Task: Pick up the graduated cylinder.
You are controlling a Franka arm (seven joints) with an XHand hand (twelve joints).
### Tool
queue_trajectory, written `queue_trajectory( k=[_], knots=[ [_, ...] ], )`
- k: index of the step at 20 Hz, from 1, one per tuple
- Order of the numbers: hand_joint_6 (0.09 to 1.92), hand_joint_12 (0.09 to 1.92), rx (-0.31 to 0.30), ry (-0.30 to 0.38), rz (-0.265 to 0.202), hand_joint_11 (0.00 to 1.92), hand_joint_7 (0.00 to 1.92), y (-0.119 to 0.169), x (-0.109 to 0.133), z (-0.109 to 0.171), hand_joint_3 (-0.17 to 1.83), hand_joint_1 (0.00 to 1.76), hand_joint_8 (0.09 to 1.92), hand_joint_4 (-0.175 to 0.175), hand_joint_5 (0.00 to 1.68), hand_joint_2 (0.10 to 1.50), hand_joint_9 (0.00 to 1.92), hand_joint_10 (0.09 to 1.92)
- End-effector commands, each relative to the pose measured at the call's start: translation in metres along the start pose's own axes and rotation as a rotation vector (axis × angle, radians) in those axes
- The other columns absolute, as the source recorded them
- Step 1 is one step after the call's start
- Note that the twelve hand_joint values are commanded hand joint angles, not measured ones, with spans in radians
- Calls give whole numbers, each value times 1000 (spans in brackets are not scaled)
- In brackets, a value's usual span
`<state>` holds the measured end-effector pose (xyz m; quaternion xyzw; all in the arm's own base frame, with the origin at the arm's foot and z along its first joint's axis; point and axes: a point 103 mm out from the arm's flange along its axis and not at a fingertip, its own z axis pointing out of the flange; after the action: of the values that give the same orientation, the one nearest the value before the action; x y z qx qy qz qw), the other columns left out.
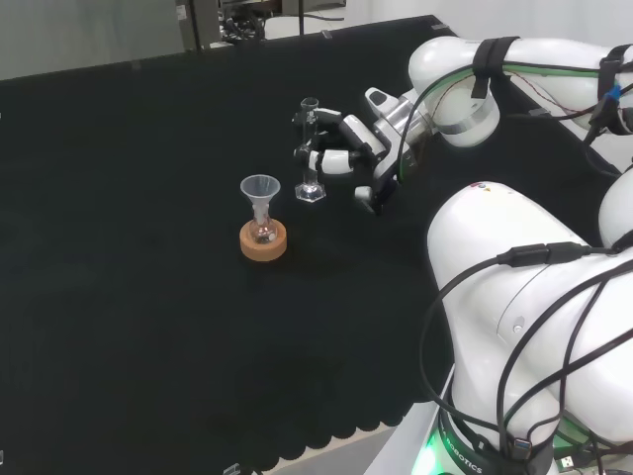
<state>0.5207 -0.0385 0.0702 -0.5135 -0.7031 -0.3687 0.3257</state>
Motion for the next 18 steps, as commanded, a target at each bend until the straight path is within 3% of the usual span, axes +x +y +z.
queue_trajectory(
  k=[1, 12, 18],
  knots=[
    [537, 1038, -1, -6, 0, 883, 644, 0, -1, -1, 472, 911, 637, -3, 559, 752, 1034, 332],
    [550, 990, 2, -24, 9, 951, 763, 1, -1, 0, 535, 1101, 631, 1, 806, 876, 1126, 266],
    [557, 944, -9, -49, 16, 1013, 817, 2, 1, 1, 568, 1165, 628, -10, 839, 902, 1175, 216]
  ],
)
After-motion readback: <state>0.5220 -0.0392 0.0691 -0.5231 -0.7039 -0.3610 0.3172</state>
